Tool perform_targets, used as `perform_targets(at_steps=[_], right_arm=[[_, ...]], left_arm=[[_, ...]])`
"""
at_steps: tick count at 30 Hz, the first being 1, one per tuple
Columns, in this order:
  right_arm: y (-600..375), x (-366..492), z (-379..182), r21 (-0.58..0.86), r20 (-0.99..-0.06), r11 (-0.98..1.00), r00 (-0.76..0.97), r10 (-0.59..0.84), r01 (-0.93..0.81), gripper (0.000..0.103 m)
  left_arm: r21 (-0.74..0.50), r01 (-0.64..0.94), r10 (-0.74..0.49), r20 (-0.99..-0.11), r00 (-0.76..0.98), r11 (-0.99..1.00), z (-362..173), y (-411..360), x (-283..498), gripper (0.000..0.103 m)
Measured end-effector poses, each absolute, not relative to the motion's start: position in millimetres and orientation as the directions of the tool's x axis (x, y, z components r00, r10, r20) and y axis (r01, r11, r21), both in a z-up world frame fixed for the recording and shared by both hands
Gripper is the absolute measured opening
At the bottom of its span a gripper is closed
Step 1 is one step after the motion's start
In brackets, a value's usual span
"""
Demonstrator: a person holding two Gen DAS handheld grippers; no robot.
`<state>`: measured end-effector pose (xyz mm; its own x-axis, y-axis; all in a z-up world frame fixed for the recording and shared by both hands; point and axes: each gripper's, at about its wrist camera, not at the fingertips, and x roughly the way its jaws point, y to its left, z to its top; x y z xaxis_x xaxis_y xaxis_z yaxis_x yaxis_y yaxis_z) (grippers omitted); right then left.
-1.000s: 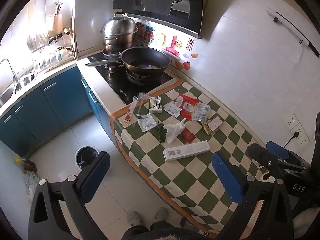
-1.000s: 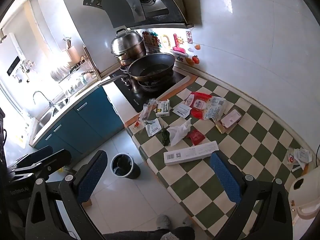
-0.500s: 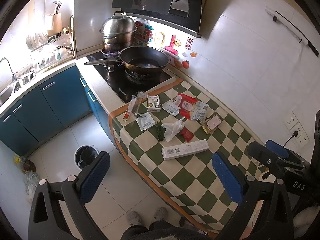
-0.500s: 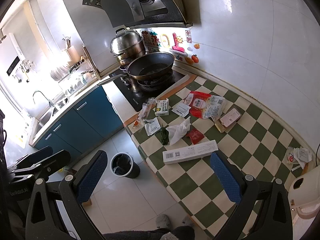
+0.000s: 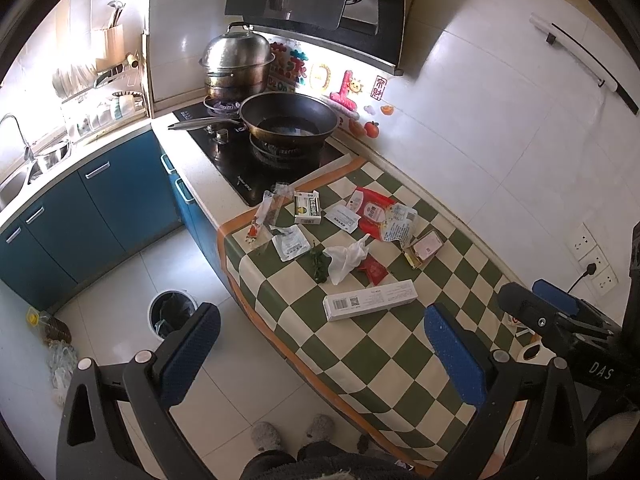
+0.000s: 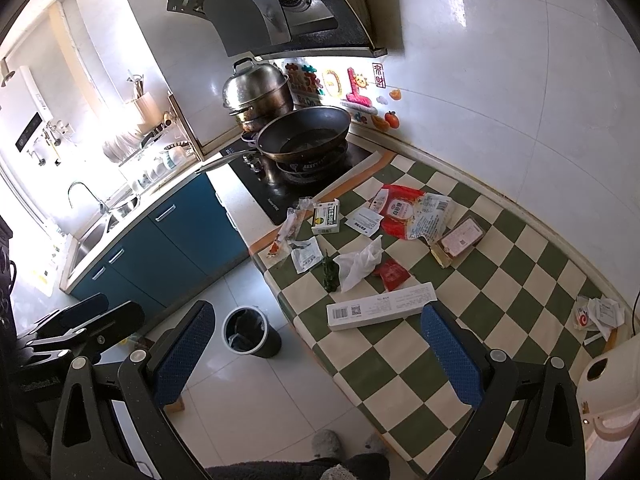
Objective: Collect trash
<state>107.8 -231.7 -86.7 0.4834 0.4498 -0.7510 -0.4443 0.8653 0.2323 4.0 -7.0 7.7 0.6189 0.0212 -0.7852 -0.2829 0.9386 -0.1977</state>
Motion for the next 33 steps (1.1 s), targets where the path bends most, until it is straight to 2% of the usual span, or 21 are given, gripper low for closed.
perform_targets(at_steps=[33], right_arm=[[-230.8,109.0,-84.9,0.233,-0.748,0.864,0.486,0.452,-0.445,0.103]], left_arm=[[-0.203,-0.281,0.017,-0.784,0.62,0.938,5.7,-4.6,2.7,0.103]])
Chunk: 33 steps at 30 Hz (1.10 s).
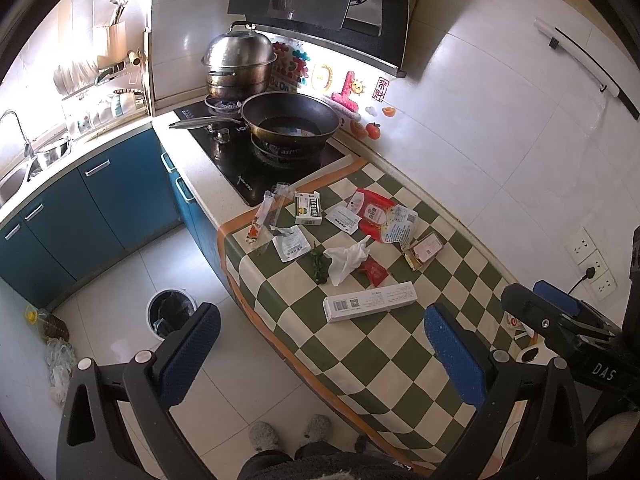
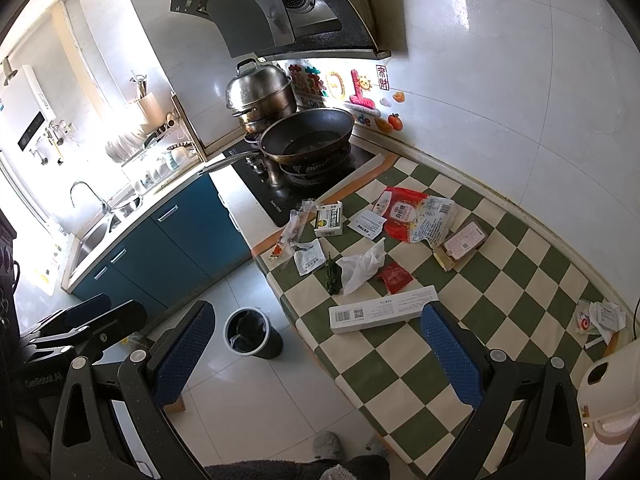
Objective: Collect trash
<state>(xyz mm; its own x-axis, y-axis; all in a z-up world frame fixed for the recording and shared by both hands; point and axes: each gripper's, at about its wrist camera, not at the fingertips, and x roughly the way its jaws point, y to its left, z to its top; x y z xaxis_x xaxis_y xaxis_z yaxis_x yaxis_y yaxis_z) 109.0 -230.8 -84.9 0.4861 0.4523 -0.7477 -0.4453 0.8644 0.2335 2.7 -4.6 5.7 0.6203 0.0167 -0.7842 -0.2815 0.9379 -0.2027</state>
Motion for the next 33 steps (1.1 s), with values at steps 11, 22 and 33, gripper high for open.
perform_targets(at_steps=[11,22,33], right_arm=[[-230,113,-83,0.234,-0.748,0.864,0.485,0.453,-0.446,0.103],[-235,122,-84,0.227,-0.76,0.896,0.507,0.408,-0.38,0.103],[-279,192,-213,0.046,-0.901,0.999,0.431,0.052,-0.022,0.103]], left_arm=[[-0.208,-0.282,0.012,-0.784,0.621,0.937,5,-7,4,0.103],[-0.103,-0.312,0.111,-0.793,0.598,0.944,-10,-5,23,0.103],[0.216,0.006,0.19,-0.871,0.454,0.976,-148,-41,152,0.103]])
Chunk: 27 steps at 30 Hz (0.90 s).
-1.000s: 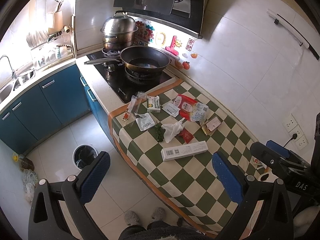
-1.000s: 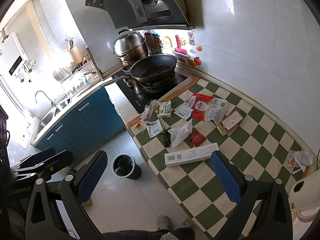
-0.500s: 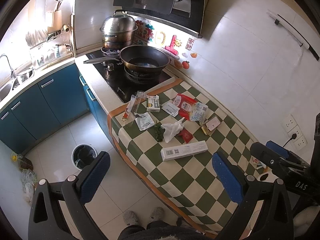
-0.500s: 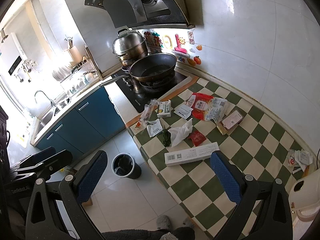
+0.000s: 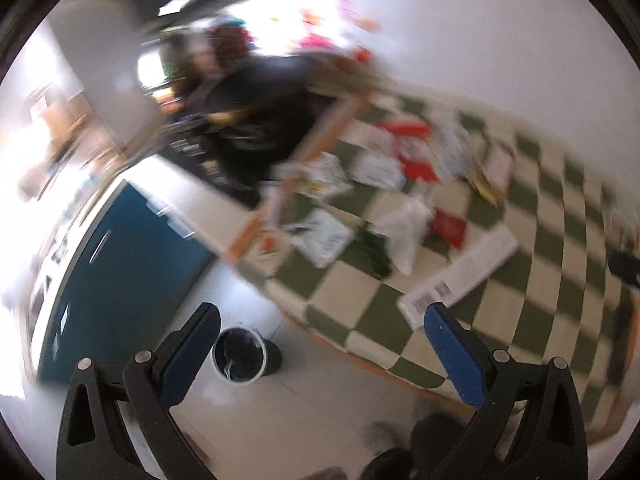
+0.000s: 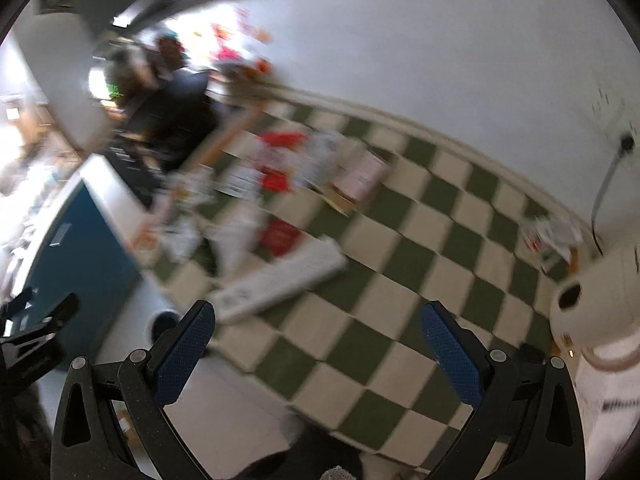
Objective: Collect trash
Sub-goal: 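Grasp the long white box with the left tool while the right tool grasps the brown-edged card box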
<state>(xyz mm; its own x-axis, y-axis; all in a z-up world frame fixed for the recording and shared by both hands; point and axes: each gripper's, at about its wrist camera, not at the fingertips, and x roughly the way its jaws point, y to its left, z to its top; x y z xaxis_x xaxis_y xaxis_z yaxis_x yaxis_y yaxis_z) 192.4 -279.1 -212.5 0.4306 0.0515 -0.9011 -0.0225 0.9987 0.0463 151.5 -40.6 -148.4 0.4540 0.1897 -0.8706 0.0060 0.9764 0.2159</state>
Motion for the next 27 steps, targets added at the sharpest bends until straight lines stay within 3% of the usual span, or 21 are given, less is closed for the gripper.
perform_targets(at_steps=[5,12,14,15,16,20,27], right_arm=[[-321,230,-303,-0.008,-0.959,0.997,0.283,-0.03,0.078,0.103],[-369,270,-373,-0.028,-0.986,0.987,0.156,-0.054,0.161,0.103],[-382,279,-383,-0.027,-0.991,0.98,0.127,-0.052,0.195,0.103],[-388,283,-387,-0.023,-0.992,0.977,0.114,-0.048,0.211,0.103],[-394,287,-391,-0.019,-0.994,0.974,0.101,-0.042,0.224,0.103],[-405,309,-398,0.007,-0.996,0.968,0.089,-0.016,0.249,0.103],[-382,390,-401,0.131,-0.984,0.952,0.152,0.091,0.276,0.103]], left_arm=[[0.218,0.311,0.12,-0.945,0.305,0.925,-227,-106,210,0.103],[0.149,0.585,0.101,-0.988,0.113,0.797,-315,-176,250,0.101],[0.12,0.628,0.094,-0.993,0.075,0.769,-328,-189,255,0.087],[0.115,0.632,0.099,-0.993,0.062,0.766,-332,-191,257,0.06],[0.119,0.625,0.108,-0.993,0.056,0.771,-334,-192,260,0.052],[0.057,0.481,0.037,-0.998,0.051,0.875,-313,-173,276,0.049],[0.175,0.131,0.148,-0.969,0.196,0.976,-265,-124,327,0.048]])
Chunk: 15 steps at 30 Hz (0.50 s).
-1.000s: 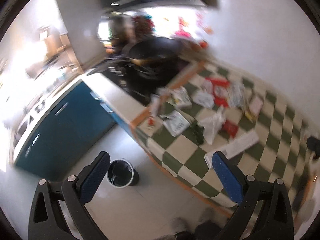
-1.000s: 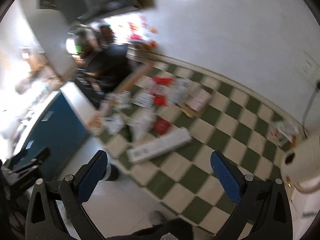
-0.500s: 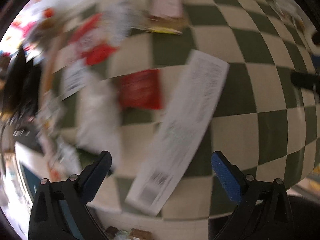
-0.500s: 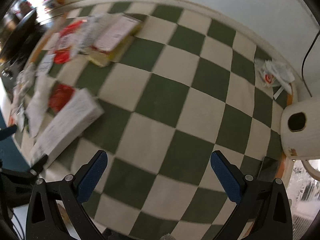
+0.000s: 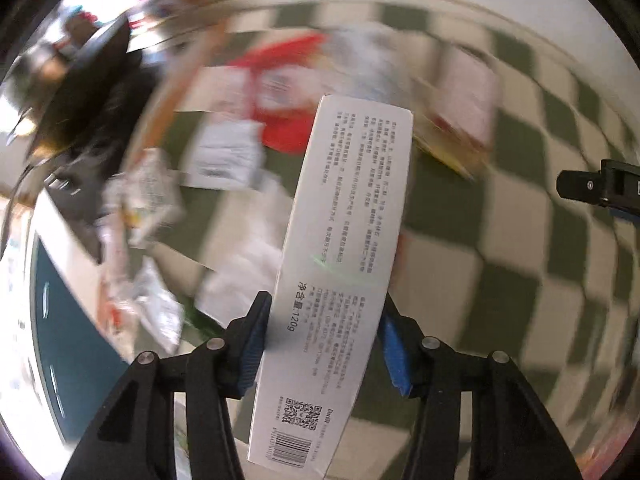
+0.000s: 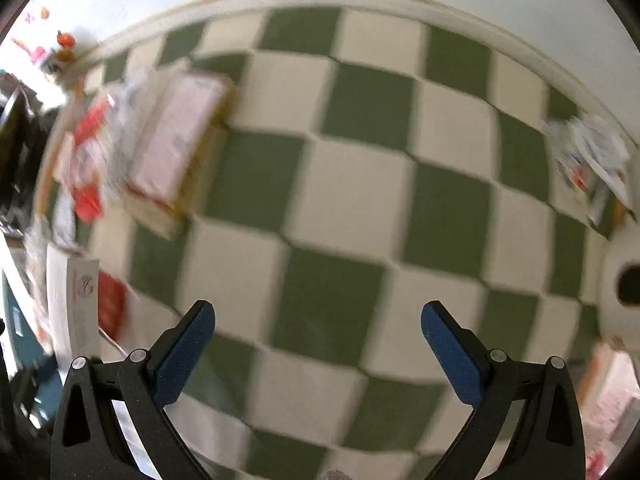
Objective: Collect trash
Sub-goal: 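Grasp the long white box with the left tool while the right tool grasps the brown-edged card box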
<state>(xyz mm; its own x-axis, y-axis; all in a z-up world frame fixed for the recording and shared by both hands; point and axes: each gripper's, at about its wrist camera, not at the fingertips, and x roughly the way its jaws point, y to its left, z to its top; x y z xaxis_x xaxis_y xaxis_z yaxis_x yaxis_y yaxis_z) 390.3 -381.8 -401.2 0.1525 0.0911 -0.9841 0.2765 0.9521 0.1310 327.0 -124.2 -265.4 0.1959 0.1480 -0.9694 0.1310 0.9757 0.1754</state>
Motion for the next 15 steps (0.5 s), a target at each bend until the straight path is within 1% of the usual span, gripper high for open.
perform_targets(at_steps=[3,6,9,11,12,13,14,15], right_arm=[[-360,434,-404,0.177,-0.974,0.934,0.192,0.12,0.312,0.103],[-337,468,-411,0.171,-0.972,0.924,0.211,0.102,0.342,0.103],[-318,494,-425,0.147,-0.977,0.921,0.196,0.079,0.361,0.102],[-310,502,-433,0.134,-0.981,0.923,0.178,0.073,0.36,0.095],[-305,508,-437,0.119,-0.984,0.928,0.168,0.062,0.353,0.09],[-302,508,-441,0.109,-0.985,0.932,0.163,0.055,0.346,0.082],[-298,510,-444,0.09,-0.986,0.938,0.16,0.038,0.335,0.077],[-295,510,-444,0.052,-0.985,0.944,0.174,-0.006,0.325,0.066]], left_arm=[[0.198,-0.004,0.195,-0.96,0.2,0.98,-270,-108,355,0.047],[0.208,-0.08,0.221,-0.953,0.206,0.975,-272,-94,374,0.047],[0.218,-0.121,0.24,-0.948,0.211,0.968,-271,-88,389,0.046],[0.23,-0.137,0.256,-0.942,0.217,0.963,-270,-83,399,0.046],[0.238,-0.145,0.266,-0.938,0.221,0.96,-269,-82,402,0.046],[0.241,-0.148,0.269,-0.937,0.222,0.959,-268,-85,403,0.046],[0.239,-0.153,0.269,-0.937,0.222,0.959,-267,-83,406,0.045],[0.239,-0.157,0.27,-0.936,0.225,0.958,-265,-82,407,0.045]])
